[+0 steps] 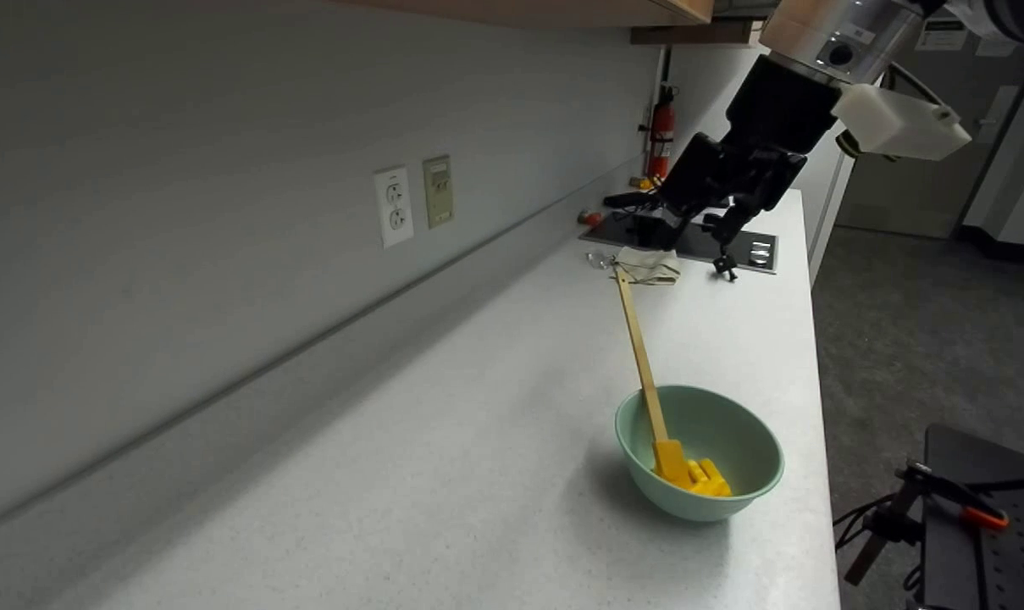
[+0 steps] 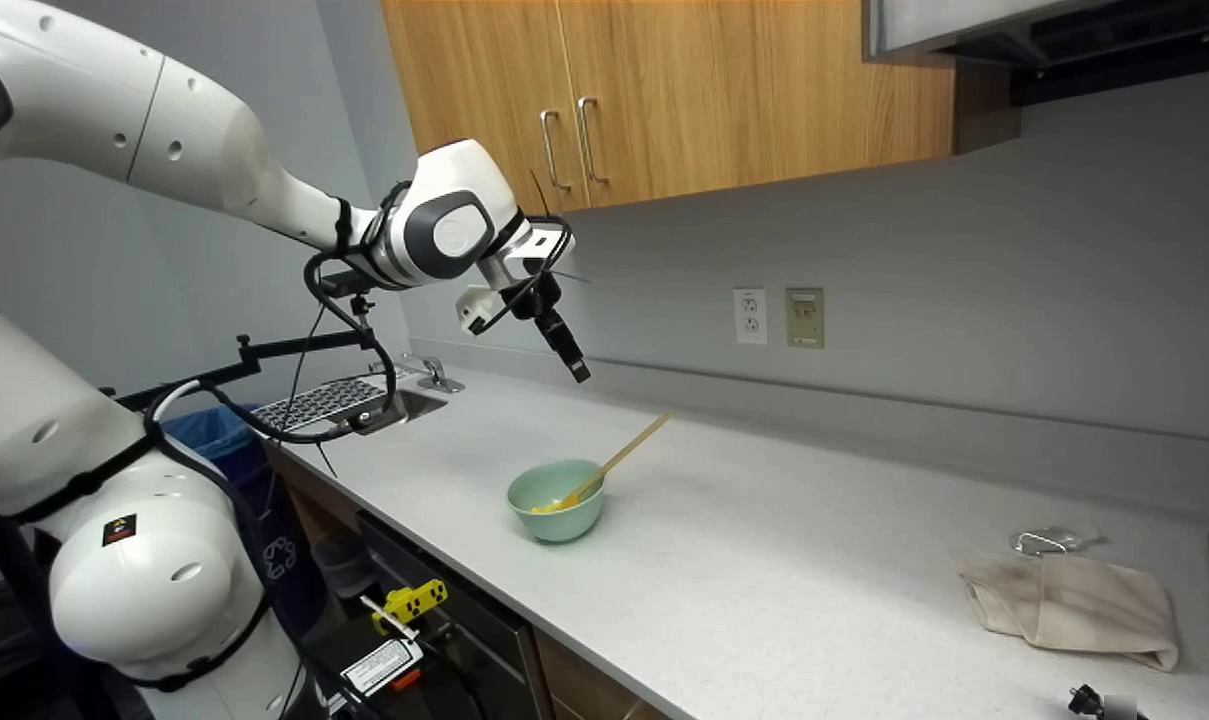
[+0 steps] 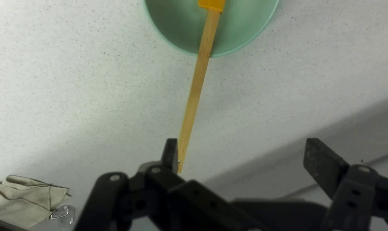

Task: Stir the bowl

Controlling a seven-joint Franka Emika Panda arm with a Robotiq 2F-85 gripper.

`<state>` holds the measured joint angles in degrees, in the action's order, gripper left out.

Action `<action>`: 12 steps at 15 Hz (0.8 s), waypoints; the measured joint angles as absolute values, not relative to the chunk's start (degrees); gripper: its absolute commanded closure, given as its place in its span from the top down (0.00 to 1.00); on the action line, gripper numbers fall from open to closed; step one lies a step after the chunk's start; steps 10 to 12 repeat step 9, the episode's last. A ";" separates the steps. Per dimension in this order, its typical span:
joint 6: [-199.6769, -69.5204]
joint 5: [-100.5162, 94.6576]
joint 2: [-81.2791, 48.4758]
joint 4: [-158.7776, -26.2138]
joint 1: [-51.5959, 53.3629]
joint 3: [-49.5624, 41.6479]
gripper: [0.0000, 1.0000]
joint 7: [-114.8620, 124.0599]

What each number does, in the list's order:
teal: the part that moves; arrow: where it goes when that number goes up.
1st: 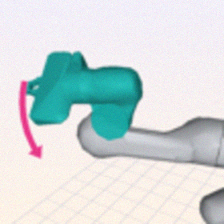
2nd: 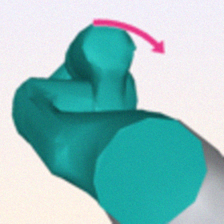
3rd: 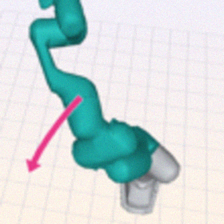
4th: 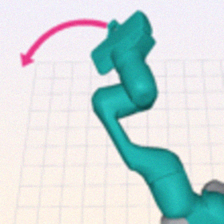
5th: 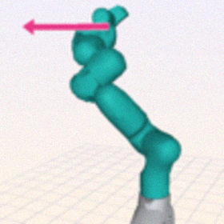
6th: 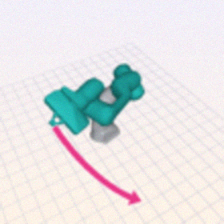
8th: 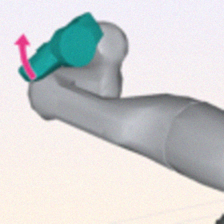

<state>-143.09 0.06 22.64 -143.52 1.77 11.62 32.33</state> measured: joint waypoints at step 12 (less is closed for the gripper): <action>-143.08 0.06 23.24 -144.19 1.76 11.72 1.00 32.45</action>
